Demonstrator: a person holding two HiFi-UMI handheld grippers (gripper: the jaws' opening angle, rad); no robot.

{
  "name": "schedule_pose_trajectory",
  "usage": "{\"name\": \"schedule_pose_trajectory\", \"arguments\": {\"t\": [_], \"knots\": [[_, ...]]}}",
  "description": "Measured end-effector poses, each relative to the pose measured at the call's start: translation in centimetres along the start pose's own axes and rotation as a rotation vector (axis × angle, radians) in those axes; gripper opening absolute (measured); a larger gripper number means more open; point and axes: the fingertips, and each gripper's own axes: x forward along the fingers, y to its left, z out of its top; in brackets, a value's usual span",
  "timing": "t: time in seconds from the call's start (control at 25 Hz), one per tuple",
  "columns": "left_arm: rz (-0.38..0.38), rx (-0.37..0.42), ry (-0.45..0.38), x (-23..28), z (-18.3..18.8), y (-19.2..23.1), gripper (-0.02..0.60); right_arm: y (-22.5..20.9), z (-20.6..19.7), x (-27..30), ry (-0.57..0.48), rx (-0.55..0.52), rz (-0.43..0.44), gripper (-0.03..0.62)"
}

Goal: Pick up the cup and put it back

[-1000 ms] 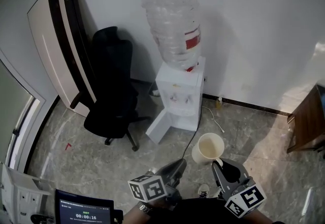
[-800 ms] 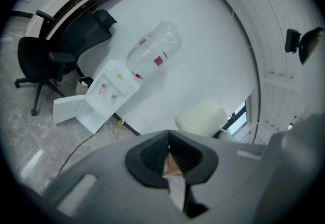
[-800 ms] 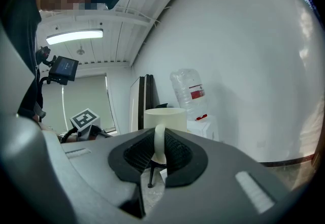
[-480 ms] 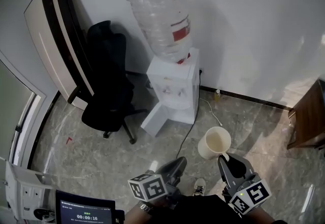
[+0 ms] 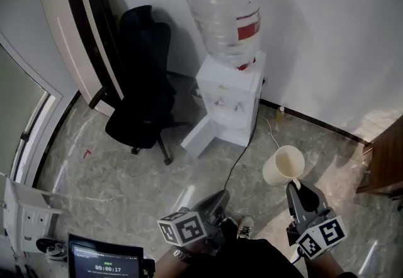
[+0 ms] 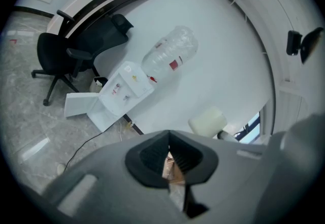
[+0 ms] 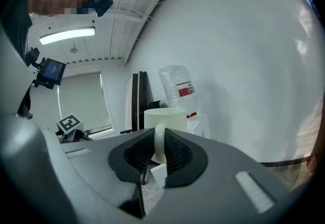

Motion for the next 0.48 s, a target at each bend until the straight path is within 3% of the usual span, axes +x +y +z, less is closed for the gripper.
{"name": "schedule_pose_trajectory", "arguments": {"t": [0.36, 0.48], "knots": [[-0.012, -0.061, -0.074, -1.2, 6.8, 4.6, 0.003, 5.2, 1.5, 9.2, 0.057, -0.077, 0.101, 0.046], [0.018, -0.061, -0.098, -1.9, 8.2, 7.3, 0.003, 6.8, 1.5, 12.1, 0.065, -0.103, 0.138, 0.046]]}}
